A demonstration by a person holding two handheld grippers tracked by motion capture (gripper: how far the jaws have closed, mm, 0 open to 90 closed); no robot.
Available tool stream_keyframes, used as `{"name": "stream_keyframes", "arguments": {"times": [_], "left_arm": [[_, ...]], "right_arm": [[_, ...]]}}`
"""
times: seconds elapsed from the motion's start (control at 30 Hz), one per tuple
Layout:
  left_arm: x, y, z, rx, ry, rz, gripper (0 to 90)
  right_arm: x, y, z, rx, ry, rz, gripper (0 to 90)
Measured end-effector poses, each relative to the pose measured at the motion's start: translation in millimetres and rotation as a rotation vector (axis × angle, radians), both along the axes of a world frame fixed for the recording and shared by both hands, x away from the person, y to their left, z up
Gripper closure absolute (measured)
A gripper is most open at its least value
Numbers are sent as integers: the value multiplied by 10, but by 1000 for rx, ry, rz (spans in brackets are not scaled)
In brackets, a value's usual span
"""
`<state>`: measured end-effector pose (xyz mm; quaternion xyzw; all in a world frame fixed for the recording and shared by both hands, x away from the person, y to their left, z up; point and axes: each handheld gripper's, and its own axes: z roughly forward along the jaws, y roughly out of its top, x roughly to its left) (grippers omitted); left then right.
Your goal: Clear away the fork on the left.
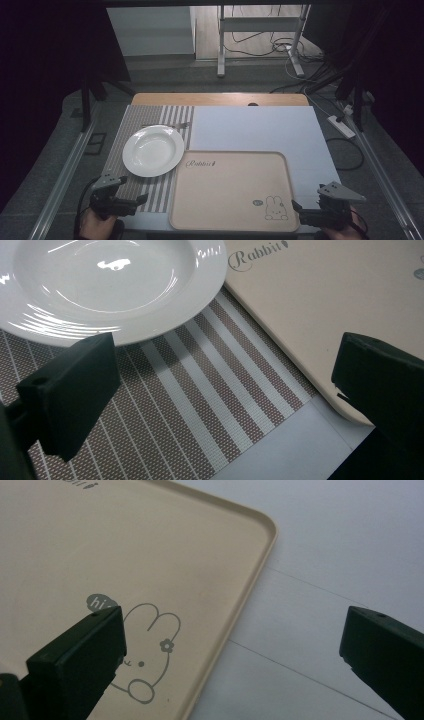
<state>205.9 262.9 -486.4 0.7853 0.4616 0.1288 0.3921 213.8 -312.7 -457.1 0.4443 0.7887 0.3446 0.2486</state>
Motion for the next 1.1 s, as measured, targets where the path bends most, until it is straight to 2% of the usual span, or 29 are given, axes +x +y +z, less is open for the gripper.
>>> {"name": "stream_keyframes", "arguments": {"times": [0.27, 0.33, 0.43, 0.53, 0.6, 0.7, 0.77, 0.87, 1.03, 1.1], "left_arm": [[23, -7, -2, 6, 20, -7, 8], [48, -8, -3, 0, 38, -8, 6], [75, -15, 3, -18, 33, -10, 5], [100, -37, 17, 6, 21, -10, 4], [108, -43, 20, 7, 17, -12, 3], [131, -77, 33, 53, -10, -29, 4], [154, -89, 28, 63, -9, -34, 5], [189, -83, 11, 45, -9, -54, 6], [268, -87, -1, 38, -5, -52, 6], [317, -100, -2, 37, 15, -44, 6]], "right_arm": [[-3, 11, -1, -10, 1, 8, 0], [-3, 15, -4, -12, -2, 10, 0], [-5, 20, -3, -18, -4, 11, 0], [-4, 25, -5, -20, -3, 13, 0], [-5, 24, -3, -20, 0, 16, 0], [-4, 24, -3, -21, 1, 17, 0], [-4, 25, -4, -22, 0, 17, 0], [-3, 26, -5, -23, 1, 18, 0], [-2, 31, -6, -29, 2, 18, 0], [-2, 33, -7, -30, 2, 18, 0]]}}
